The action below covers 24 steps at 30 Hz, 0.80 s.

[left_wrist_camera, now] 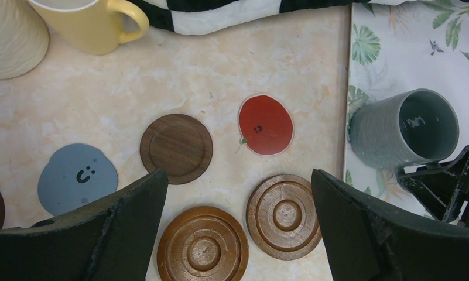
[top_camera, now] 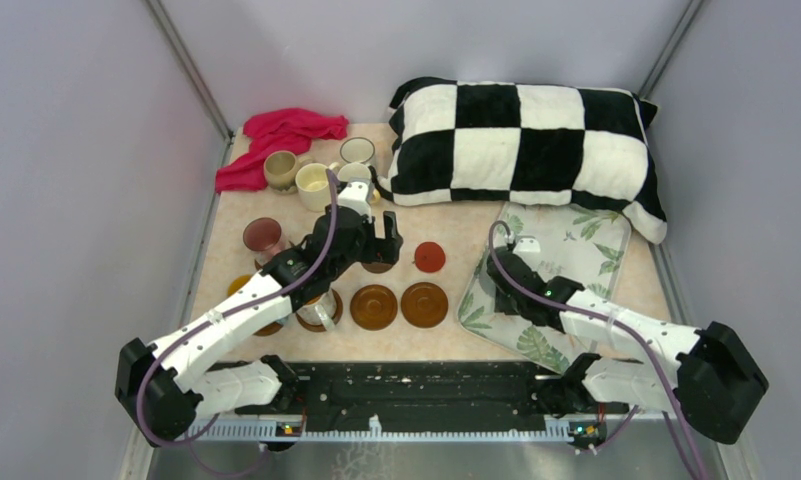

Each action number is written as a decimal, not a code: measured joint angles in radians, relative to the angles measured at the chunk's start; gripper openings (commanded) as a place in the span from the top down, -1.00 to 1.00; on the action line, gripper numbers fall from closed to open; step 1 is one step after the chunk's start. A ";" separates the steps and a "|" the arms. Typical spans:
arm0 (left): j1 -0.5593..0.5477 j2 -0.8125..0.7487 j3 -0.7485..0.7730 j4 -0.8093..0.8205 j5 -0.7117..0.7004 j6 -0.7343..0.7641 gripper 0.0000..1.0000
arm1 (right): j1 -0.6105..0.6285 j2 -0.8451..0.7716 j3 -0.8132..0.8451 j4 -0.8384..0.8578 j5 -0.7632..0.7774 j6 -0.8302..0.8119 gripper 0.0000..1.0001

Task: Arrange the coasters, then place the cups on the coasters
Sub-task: Place the cup on the tray.

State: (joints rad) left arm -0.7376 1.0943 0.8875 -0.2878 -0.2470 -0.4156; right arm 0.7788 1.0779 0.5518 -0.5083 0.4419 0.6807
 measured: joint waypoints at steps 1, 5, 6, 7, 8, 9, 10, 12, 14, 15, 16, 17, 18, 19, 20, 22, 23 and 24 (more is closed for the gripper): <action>0.000 -0.002 0.000 0.000 0.000 0.000 -0.97 | 0.000 0.006 0.000 0.002 0.000 0.000 0.25; 0.003 -0.013 0.000 -0.001 0.000 0.000 -0.97 | 0.000 0.019 0.003 0.011 0.002 -0.005 0.28; 0.003 -0.015 0.000 -0.001 0.000 0.000 -0.97 | 0.000 0.024 0.007 0.010 0.005 -0.007 0.28; 0.003 -0.017 0.000 -0.001 0.001 0.000 -0.98 | 0.000 0.029 0.013 0.010 0.008 -0.009 0.28; 0.003 -0.019 0.000 -0.001 0.002 0.000 -0.97 | 0.000 0.034 0.020 0.010 0.012 -0.012 0.28; 0.003 -0.019 0.000 -0.001 0.003 0.000 -0.98 | 0.000 0.039 0.027 0.010 0.017 -0.016 0.29; 0.004 -0.019 0.000 -0.001 0.003 0.000 -0.97 | 0.000 0.044 0.035 0.010 0.021 -0.019 0.32; 0.004 -0.019 0.000 -0.002 0.004 0.000 -0.98 | 0.000 0.052 0.048 0.008 0.023 -0.027 0.42; 0.004 -0.019 0.000 -0.002 0.004 0.000 -0.97 | 0.000 0.058 0.053 0.007 0.027 -0.031 0.63; 0.004 -0.019 0.000 -0.002 0.004 0.000 -0.97 | 0.000 0.059 0.053 0.006 0.027 -0.031 0.75; 0.004 -0.019 0.000 -0.002 0.004 0.000 -0.97 | 0.000 0.059 0.053 0.005 0.029 -0.035 0.90; 0.004 -0.019 0.000 -0.002 0.004 0.000 -0.97 | 0.000 0.059 0.054 0.006 0.029 -0.034 1.00; 0.004 -0.019 0.000 -0.002 0.004 0.000 -0.97 | 0.000 0.059 0.054 0.006 0.031 -0.034 1.00; 0.004 -0.019 0.000 -0.002 0.005 0.000 -0.98 | 0.000 0.059 0.054 0.006 0.032 -0.035 1.00; 0.004 -0.019 0.000 -0.002 0.005 0.000 -0.97 | 0.000 0.059 0.054 0.005 0.032 -0.036 1.00; 0.004 -0.019 0.000 -0.002 0.006 0.000 -0.98 | 0.000 0.059 0.054 0.005 0.034 -0.037 1.00; 0.004 -0.019 0.000 -0.002 0.007 0.000 -0.97 | 0.000 0.057 0.054 0.003 0.036 -0.038 1.00; 0.004 -0.019 0.000 -0.002 0.007 0.000 -0.97 | 0.000 0.054 0.054 -0.002 0.038 -0.038 1.00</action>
State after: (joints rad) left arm -0.7334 1.0752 0.8871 -0.2897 -0.2398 -0.4156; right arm 0.7792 1.1316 0.6056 -0.5102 0.4797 0.6426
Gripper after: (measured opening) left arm 0.987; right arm 0.208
